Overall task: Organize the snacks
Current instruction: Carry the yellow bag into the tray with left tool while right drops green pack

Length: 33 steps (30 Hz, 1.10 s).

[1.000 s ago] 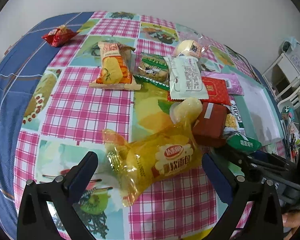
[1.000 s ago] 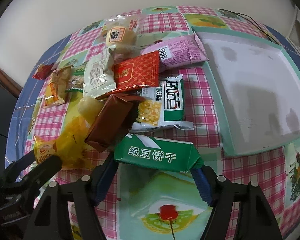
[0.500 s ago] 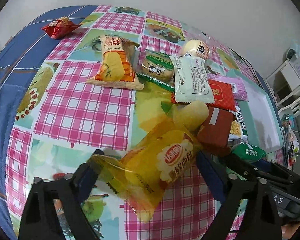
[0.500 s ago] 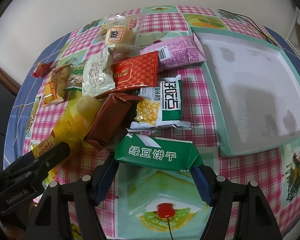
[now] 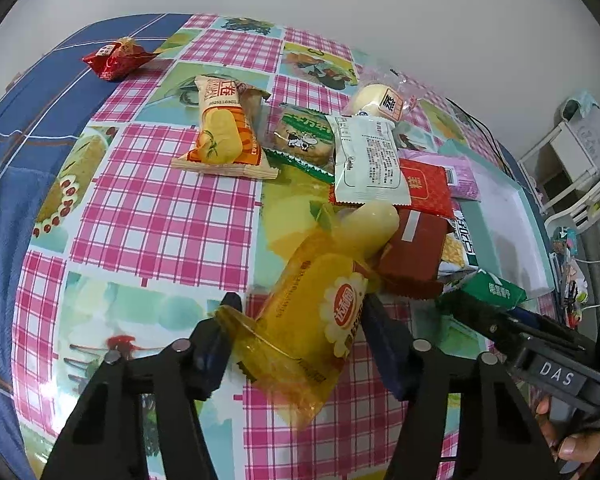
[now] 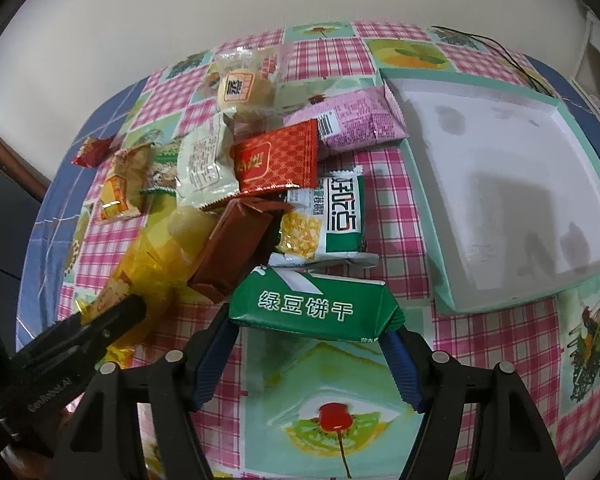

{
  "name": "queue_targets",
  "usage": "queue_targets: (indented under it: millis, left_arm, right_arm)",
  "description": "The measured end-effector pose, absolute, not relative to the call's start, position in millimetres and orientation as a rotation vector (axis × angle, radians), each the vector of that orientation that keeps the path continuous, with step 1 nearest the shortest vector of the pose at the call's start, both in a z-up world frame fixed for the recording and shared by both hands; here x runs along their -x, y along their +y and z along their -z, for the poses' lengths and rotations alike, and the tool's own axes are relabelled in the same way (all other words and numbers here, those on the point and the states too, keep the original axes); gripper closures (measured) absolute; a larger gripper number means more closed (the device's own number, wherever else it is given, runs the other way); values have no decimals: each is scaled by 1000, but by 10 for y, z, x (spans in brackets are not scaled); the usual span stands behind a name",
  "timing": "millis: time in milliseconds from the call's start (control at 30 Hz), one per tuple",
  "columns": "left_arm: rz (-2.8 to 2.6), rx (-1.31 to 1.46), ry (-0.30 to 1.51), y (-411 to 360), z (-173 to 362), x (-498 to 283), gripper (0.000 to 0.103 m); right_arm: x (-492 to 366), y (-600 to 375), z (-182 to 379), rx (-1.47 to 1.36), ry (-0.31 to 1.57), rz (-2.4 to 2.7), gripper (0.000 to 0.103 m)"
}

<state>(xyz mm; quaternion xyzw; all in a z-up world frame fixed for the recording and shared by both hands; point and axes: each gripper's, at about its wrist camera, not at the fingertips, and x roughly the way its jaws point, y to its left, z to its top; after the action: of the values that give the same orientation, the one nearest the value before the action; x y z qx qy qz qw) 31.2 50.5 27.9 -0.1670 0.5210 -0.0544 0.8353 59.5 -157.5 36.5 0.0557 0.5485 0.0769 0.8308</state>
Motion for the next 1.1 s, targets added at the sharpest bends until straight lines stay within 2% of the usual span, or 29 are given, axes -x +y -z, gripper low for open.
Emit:
queue_targets:
  millis: [233,367,700,1100]
  left_arm:
    - [101,356,1098,508,-402,-243,52]
    - [82,351,1093,485,-513,-220,54]
    - [37,352,1056,453,-831,-156,55]
    - [44,317,988,21,-1377,-314,55]
  right_arm:
    - [-547,-1614,-484,-123,1142,-173,30]
    - [-542,-1638,-559,-130,1127,-178,30]
    - [-516,-1729,-759,-156,1078,-176,30]
    - [-482,-1979,-962,-180,1018,-128,30]
